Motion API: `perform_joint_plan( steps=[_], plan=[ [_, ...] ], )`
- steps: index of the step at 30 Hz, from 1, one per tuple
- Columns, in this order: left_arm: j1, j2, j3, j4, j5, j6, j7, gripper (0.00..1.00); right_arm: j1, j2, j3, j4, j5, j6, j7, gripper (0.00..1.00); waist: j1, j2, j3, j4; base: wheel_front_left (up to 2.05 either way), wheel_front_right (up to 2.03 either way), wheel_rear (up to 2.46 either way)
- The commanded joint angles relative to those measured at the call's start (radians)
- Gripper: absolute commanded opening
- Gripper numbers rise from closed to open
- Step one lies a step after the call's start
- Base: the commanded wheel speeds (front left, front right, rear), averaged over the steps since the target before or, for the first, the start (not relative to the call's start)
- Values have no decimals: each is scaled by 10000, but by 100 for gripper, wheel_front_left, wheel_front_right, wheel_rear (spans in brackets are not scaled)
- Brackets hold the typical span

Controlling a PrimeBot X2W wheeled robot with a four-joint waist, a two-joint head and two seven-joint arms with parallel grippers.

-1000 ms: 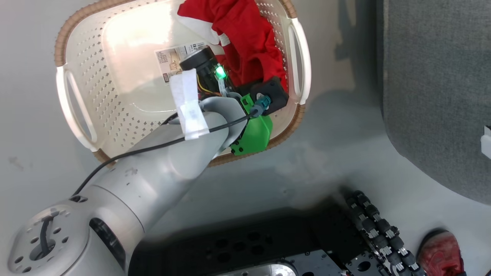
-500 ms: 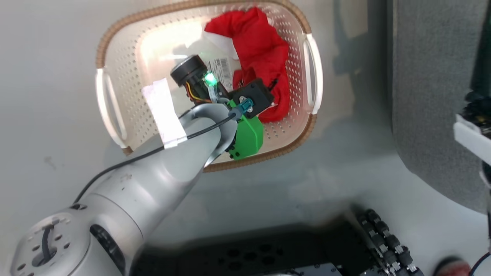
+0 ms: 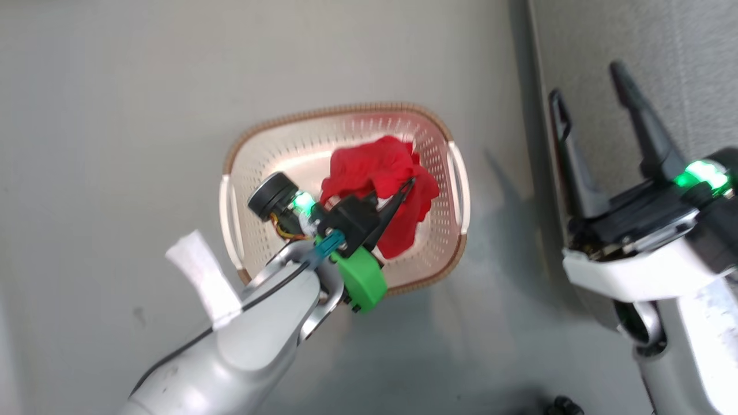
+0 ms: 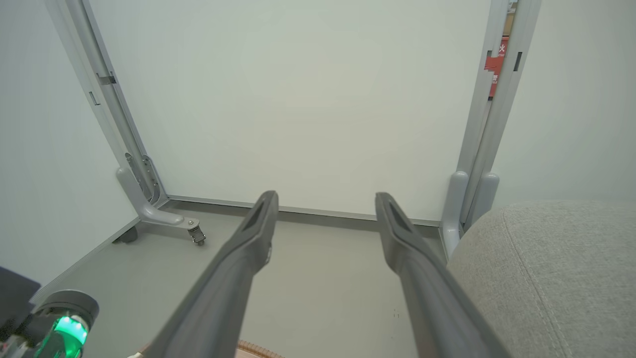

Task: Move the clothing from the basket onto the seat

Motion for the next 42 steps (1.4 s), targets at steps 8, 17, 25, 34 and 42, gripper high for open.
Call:
perform_joint_plan(
  steps=[8,17,25,34,42],
  plan=[
    [2411,563,1892,-2012,652,269,-38,0,1350,334,528,830,138,-12,-1,100,0,-1,-4213,-41,0,0,0],
    [4588,810,3370,-3257,1016,484,-40,0,2617,562,1118,1465,191,-11,-1,100,0,-1,-6114,-569,0,0,0],
    [5634,876,4095,-4101,1280,505,-39,0,3267,580,1420,1773,289,-11,-1,100,0,-1,-6815,-810,0,0,0],
    [6120,819,4442,-4825,1528,352,-39,0,3697,534,1814,1987,438,-11,-1,100,0,-1,-7045,-832,0,0,0],
    [5653,604,3950,-5037,1793,17,-41,0,3200,614,2553,2150,539,-11,-1,100,0,-1,-6989,-770,0,0,0]
  ],
)
